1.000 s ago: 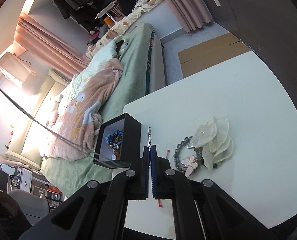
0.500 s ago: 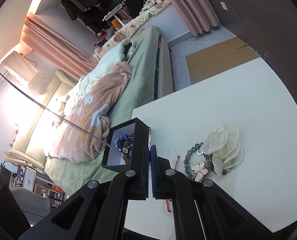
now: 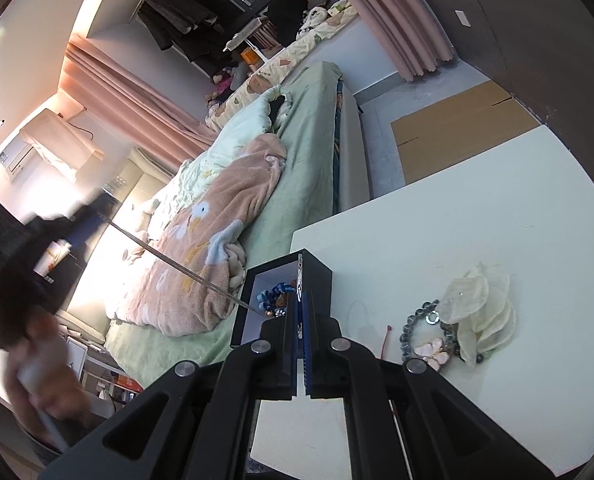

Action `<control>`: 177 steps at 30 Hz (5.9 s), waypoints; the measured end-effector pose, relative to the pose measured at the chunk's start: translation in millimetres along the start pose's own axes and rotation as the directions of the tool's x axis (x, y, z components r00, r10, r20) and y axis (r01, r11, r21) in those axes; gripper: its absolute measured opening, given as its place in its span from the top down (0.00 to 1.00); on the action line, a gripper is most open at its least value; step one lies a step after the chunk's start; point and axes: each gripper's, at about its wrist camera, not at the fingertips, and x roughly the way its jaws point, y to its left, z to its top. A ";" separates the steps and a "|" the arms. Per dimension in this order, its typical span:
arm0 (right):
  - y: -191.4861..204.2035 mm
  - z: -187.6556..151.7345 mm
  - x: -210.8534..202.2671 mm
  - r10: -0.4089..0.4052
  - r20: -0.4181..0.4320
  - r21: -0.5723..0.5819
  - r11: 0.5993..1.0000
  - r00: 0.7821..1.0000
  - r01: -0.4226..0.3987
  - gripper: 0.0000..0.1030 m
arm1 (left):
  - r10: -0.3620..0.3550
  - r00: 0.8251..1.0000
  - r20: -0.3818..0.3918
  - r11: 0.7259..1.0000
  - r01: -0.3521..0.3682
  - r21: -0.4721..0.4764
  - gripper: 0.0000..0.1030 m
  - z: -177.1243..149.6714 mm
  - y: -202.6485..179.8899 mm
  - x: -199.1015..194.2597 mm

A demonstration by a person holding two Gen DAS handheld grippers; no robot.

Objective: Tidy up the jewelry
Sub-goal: 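Lift the silver chains with the left tool and release them into the black box, then move the left tool over the red string bracelet and close on it, then carry the red string bracelet with the left tool and drop it into the black box, then drop the cream fabric flower from the right tool into the black box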

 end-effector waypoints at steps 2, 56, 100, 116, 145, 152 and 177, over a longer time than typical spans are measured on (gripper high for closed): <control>2.3 -0.5 3.4 0.004 -0.001 -0.004 1.000 1.000 -0.004 0.98 | -0.007 0.999 -0.033 0.999 0.006 -0.050 0.86 -14.8 19.2 13.8; -64.7 -12.4 -58.6 -0.311 -0.011 0.056 0.949 0.950 0.312 0.08 | 0.045 0.932 -0.360 0.978 0.033 0.208 0.38 -128.4 -25.0 72.2; -108.0 -4.1 -14.3 -0.309 -0.107 0.191 0.927 0.945 0.324 0.28 | 0.061 0.936 -0.348 0.966 0.032 0.256 0.97 -130.5 -48.3 109.3; -106.8 6.0 39.0 -0.395 -0.171 0.135 0.898 0.903 0.419 0.41 | -0.001 0.952 -0.307 0.981 0.060 0.184 0.97 -97.8 -26.2 101.0; 0.2 -5.9 -11.9 -0.179 0.088 -0.037 0.983 0.980 0.182 0.98 | 0.017 0.982 -0.189 0.990 0.009 0.139 0.97 -80.2 6.8 53.4; 17.3 -5.4 3.5 -0.131 0.093 -0.067 0.988 0.987 0.137 0.98 | 0.017 0.984 -0.176 0.997 -0.003 0.078 0.97 -67.7 28.8 60.2; 60.2 4.5 79.6 0.079 -0.035 -0.057 0.995 0.996 -0.081 0.24 | -0.011 0.996 -0.087 0.994 0.002 -0.113 0.23 -33.5 89.8 38.5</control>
